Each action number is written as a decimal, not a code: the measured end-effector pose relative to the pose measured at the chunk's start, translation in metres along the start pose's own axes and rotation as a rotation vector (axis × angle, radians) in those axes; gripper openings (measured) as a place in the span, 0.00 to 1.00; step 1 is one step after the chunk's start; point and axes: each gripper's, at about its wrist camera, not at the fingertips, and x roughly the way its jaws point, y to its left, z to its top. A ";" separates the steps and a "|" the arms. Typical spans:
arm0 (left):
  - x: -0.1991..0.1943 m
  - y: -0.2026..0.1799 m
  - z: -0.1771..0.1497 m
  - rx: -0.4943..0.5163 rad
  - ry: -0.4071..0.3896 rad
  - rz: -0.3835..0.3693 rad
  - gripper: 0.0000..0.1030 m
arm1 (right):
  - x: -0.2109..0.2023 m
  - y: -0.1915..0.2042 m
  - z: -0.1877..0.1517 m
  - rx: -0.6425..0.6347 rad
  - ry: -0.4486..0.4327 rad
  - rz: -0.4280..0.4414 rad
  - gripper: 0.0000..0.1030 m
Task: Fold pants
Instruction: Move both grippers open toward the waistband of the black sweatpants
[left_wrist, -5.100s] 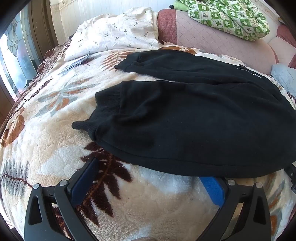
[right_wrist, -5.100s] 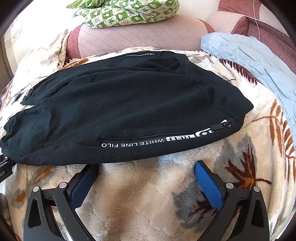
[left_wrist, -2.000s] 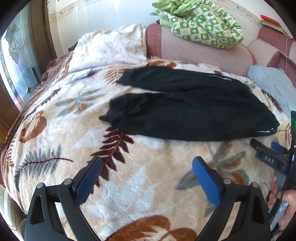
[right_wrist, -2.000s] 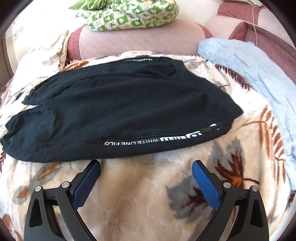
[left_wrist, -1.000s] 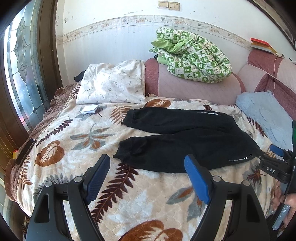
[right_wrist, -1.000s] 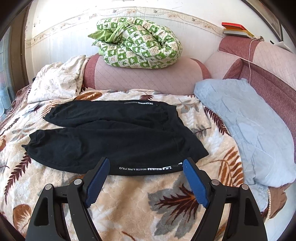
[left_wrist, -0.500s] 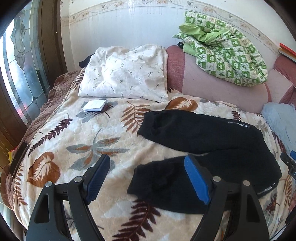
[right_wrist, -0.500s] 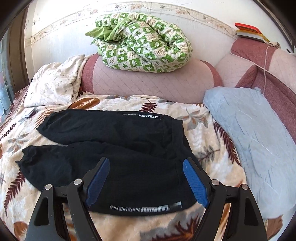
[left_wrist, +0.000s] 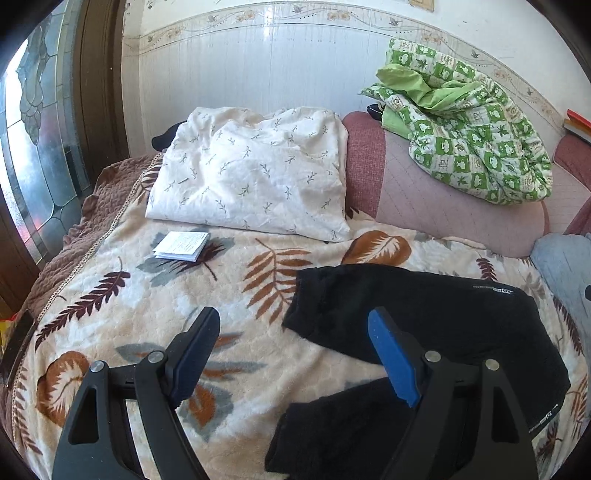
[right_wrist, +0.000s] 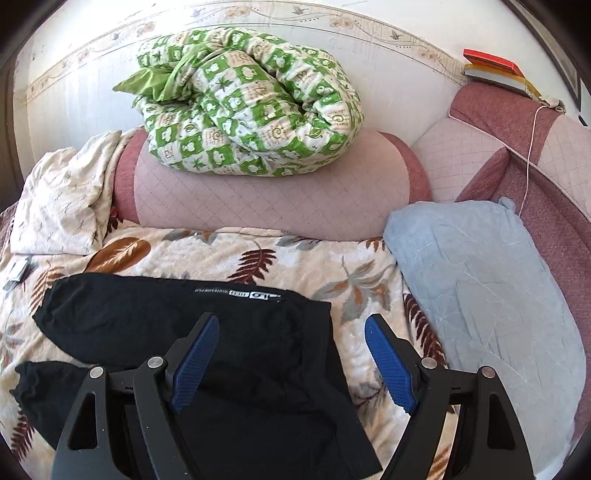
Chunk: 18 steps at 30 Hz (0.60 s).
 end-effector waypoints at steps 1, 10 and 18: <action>-0.003 0.004 -0.002 0.001 0.008 -0.001 0.80 | -0.003 0.002 -0.003 0.005 0.005 0.008 0.82; -0.038 0.026 0.008 0.000 0.019 0.039 0.80 | -0.023 -0.006 -0.034 0.069 0.027 0.087 0.82; 0.031 0.013 0.037 -0.026 0.126 0.018 0.80 | 0.028 -0.034 -0.021 0.116 0.094 0.161 0.82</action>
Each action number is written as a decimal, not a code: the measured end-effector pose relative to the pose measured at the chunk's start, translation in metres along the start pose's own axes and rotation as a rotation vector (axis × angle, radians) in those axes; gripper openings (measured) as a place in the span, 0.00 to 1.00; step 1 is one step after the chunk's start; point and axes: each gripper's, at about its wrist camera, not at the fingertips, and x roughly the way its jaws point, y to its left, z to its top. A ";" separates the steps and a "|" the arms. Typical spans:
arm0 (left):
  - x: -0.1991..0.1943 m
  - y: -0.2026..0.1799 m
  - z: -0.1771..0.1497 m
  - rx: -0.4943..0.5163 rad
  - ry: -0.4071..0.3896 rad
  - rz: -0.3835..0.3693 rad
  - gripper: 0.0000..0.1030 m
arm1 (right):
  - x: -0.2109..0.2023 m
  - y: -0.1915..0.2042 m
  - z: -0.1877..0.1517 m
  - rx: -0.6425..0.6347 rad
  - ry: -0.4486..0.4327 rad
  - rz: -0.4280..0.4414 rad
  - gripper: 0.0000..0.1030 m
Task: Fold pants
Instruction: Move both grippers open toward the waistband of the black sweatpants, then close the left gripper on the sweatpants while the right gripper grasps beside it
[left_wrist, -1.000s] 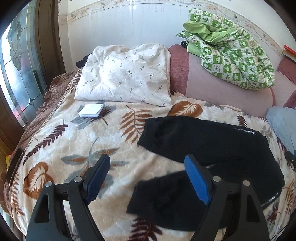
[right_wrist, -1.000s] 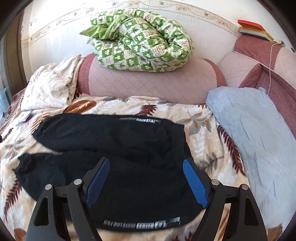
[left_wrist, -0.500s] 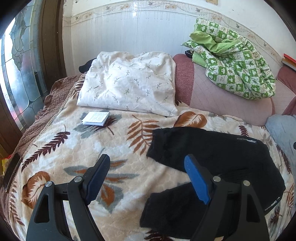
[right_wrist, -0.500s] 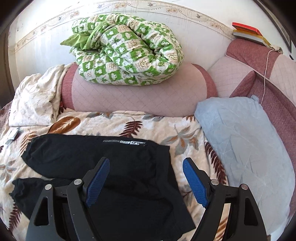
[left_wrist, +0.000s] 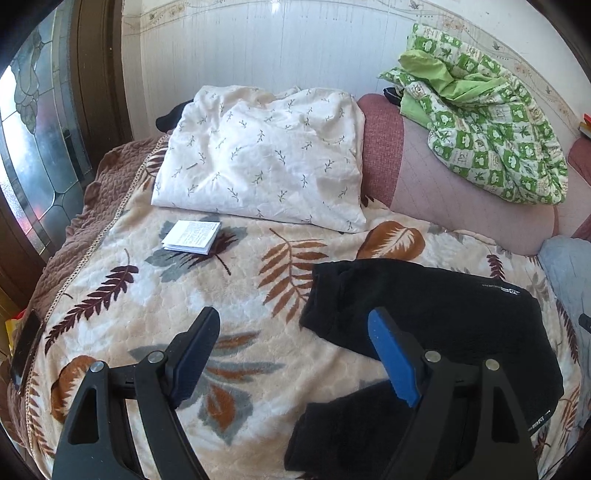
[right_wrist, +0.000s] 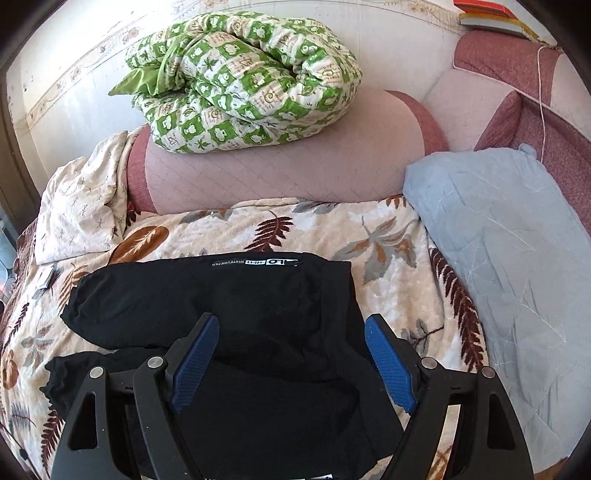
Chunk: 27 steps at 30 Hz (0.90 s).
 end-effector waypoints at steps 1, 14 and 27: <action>0.013 -0.003 0.004 -0.006 0.015 -0.006 0.80 | 0.007 -0.003 0.003 0.003 0.007 0.006 0.82; 0.154 -0.026 0.036 0.021 0.152 -0.083 0.80 | 0.147 -0.009 0.063 -0.051 0.142 0.120 0.82; 0.212 -0.043 0.045 0.049 0.220 -0.143 0.81 | 0.242 0.015 0.084 -0.070 0.264 0.250 0.82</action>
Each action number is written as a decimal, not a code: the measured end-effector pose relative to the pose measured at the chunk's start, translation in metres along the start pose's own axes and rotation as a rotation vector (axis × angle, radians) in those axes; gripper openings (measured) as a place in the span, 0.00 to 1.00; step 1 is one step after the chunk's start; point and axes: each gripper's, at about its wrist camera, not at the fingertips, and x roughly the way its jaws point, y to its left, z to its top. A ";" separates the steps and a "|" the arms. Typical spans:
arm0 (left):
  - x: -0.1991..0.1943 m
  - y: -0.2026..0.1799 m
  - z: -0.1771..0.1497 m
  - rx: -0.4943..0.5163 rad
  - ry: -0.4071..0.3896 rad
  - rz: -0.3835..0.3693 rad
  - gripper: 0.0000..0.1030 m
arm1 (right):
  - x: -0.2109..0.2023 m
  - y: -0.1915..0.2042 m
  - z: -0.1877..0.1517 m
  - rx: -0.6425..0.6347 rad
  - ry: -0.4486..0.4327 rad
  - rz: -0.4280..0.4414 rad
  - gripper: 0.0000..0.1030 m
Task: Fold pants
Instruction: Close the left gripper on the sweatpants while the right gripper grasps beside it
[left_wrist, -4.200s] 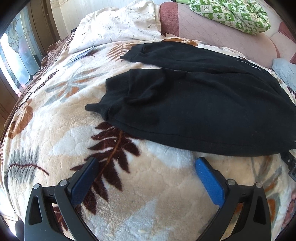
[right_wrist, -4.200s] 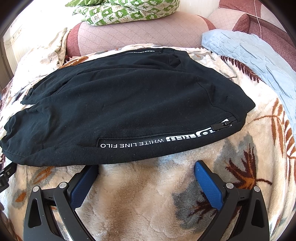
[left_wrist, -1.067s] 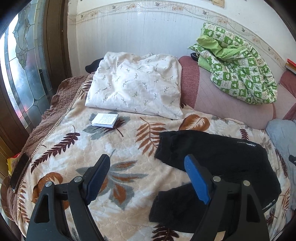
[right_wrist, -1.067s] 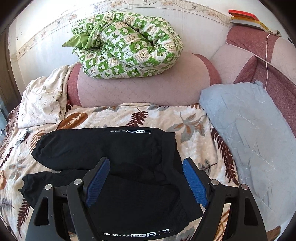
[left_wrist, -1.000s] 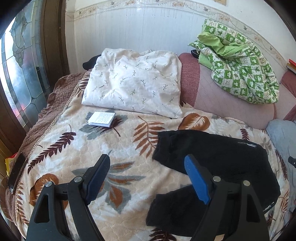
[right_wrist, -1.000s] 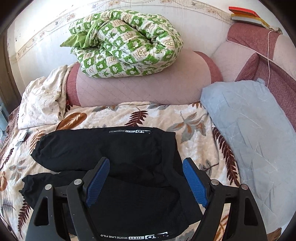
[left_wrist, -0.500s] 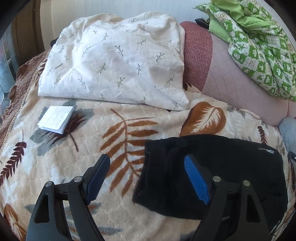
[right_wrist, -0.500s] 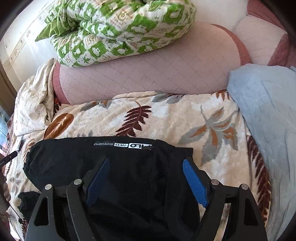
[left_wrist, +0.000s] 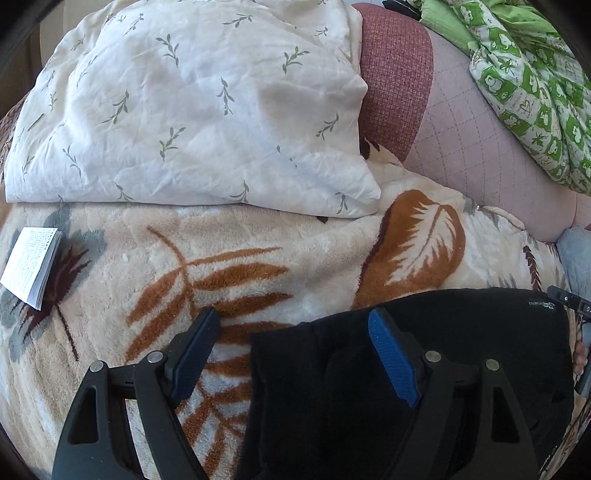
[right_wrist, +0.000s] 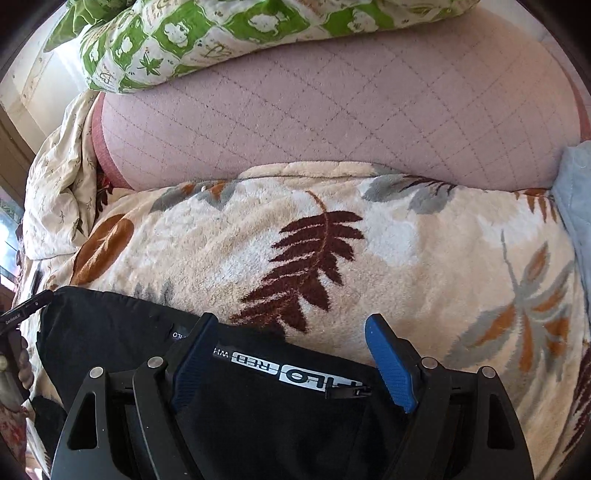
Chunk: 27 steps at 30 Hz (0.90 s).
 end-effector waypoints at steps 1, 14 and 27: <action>0.001 -0.002 0.000 0.010 0.000 0.000 0.81 | 0.003 0.000 -0.001 0.001 0.013 0.026 0.82; 0.005 -0.011 0.005 0.076 0.041 -0.059 0.16 | 0.014 0.020 -0.011 -0.209 0.063 0.000 0.76; -0.031 -0.023 -0.001 0.116 -0.043 -0.026 0.12 | -0.017 0.023 -0.018 -0.228 -0.013 -0.063 0.09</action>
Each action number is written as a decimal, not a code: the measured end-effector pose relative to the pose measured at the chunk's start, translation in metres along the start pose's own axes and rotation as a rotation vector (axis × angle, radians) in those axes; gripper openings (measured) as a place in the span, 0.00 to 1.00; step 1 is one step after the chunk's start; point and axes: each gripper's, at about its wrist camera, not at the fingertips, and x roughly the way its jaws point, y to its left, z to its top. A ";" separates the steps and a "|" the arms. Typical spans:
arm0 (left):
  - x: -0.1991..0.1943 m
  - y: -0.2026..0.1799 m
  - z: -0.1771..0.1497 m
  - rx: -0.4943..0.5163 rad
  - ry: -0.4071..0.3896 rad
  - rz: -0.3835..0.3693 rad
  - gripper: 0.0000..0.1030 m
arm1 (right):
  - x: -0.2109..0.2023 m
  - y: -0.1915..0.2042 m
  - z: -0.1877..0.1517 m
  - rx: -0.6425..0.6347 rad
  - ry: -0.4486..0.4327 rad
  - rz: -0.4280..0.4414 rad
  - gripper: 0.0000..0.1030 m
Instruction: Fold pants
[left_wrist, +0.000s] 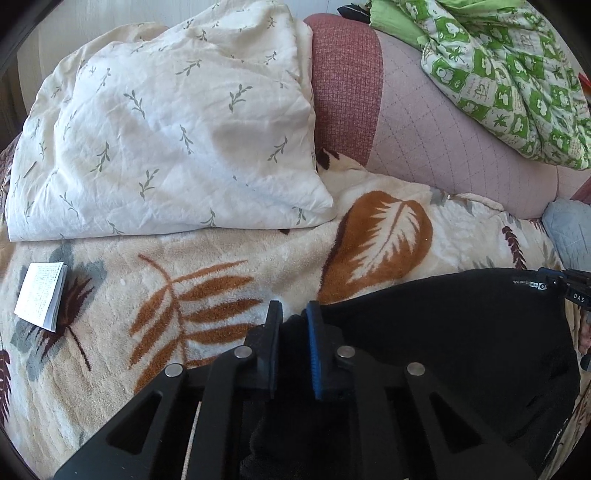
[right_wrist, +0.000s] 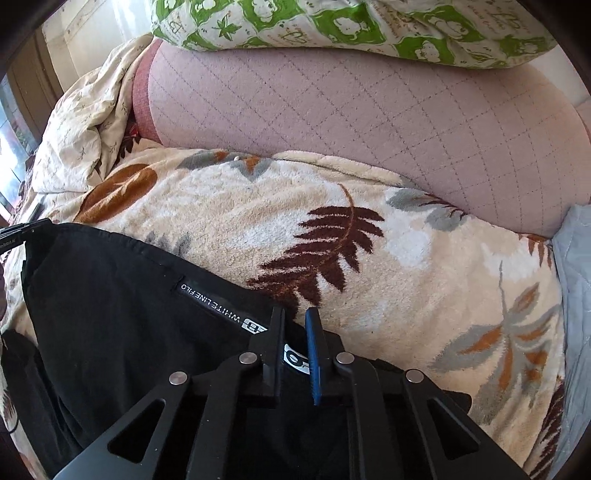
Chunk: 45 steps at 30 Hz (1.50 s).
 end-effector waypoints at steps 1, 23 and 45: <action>-0.004 -0.001 -0.001 0.002 -0.006 -0.002 0.12 | -0.004 0.000 -0.001 0.008 -0.006 0.004 0.09; -0.143 -0.029 -0.070 0.136 -0.190 -0.016 0.12 | -0.115 0.033 -0.076 0.080 -0.117 0.079 0.02; -0.164 -0.027 -0.208 0.191 -0.124 0.043 0.16 | -0.167 0.066 -0.218 0.180 -0.095 0.140 0.02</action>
